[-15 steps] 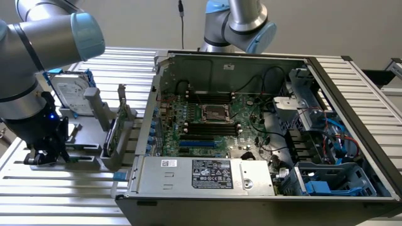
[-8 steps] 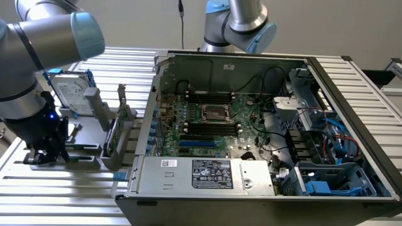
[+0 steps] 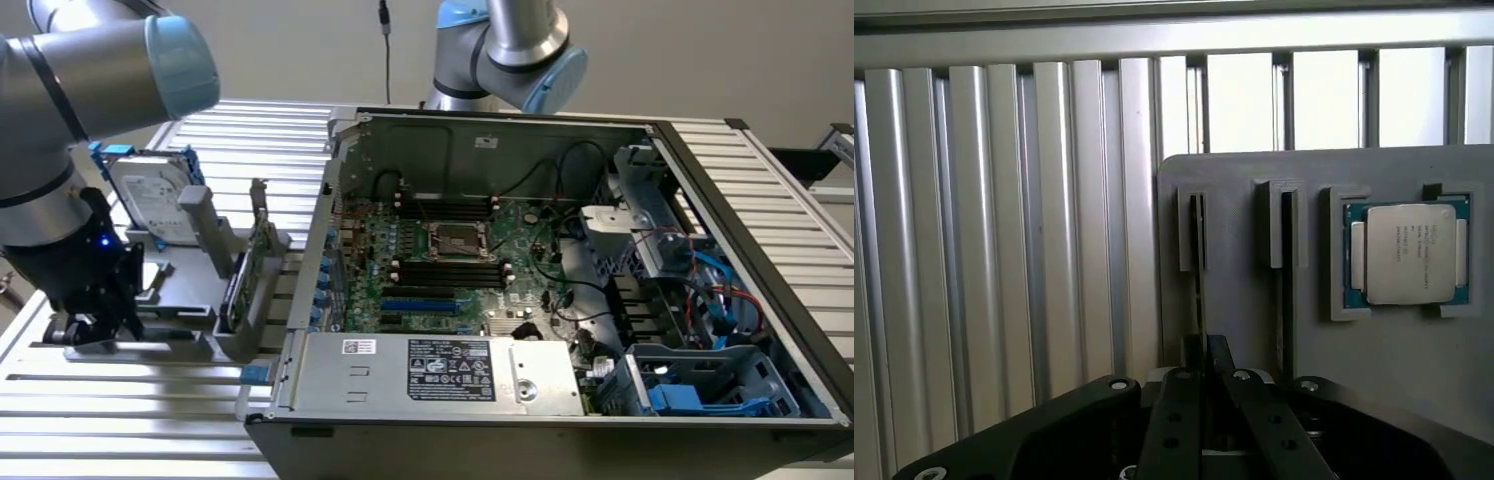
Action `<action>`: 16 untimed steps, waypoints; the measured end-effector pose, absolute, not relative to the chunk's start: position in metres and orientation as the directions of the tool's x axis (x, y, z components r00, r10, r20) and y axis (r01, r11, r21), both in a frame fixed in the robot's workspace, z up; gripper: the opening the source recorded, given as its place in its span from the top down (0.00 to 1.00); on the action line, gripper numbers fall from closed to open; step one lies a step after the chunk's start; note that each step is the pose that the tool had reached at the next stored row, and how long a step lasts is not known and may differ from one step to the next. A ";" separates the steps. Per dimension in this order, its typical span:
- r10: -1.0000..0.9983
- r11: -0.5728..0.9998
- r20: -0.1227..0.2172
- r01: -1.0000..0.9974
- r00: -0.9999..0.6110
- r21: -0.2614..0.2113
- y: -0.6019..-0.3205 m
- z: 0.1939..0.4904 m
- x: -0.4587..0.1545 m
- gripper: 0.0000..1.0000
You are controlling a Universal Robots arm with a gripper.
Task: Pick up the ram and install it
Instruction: 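Pick up the ram and move it above insertion slot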
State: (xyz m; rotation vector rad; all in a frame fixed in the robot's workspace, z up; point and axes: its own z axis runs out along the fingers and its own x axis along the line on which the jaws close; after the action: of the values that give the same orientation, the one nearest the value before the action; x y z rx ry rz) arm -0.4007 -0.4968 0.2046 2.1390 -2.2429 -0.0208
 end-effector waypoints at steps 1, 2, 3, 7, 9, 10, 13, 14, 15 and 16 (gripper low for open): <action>-0.998 0.052 0.021 -0.998 -0.051 0.039 -0.497 0.207 -0.401 0.86; -0.998 0.055 0.020 -0.998 -0.054 0.039 -0.497 0.209 -0.401 0.86; -0.998 0.059 0.019 -0.997 -0.058 0.039 -0.497 0.211 -0.401 0.86; -0.997 0.071 0.015 -0.997 -0.070 0.039 -0.497 0.223 -0.401 0.86; -0.997 0.076 0.014 -0.996 -0.075 0.039 -0.497 0.230 -0.401 0.86; -0.997 0.078 0.014 -0.996 -0.078 0.039 -0.497 0.233 -0.401 0.86; -0.997 0.083 0.013 -0.996 -0.082 0.039 -0.497 0.245 -0.401 0.86; -0.996 0.083 0.012 -0.996 -0.083 0.039 -0.497 0.249 -0.400 0.86; -0.996 0.084 0.012 -0.996 -0.084 0.039 -0.497 0.254 -0.400 0.86; -0.996 0.084 0.012 -0.996 -0.084 0.039 -0.497 0.258 -0.400 0.86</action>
State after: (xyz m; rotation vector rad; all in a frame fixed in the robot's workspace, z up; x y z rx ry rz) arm -0.3996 -0.4968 0.2585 2.1017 -2.2866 -0.0323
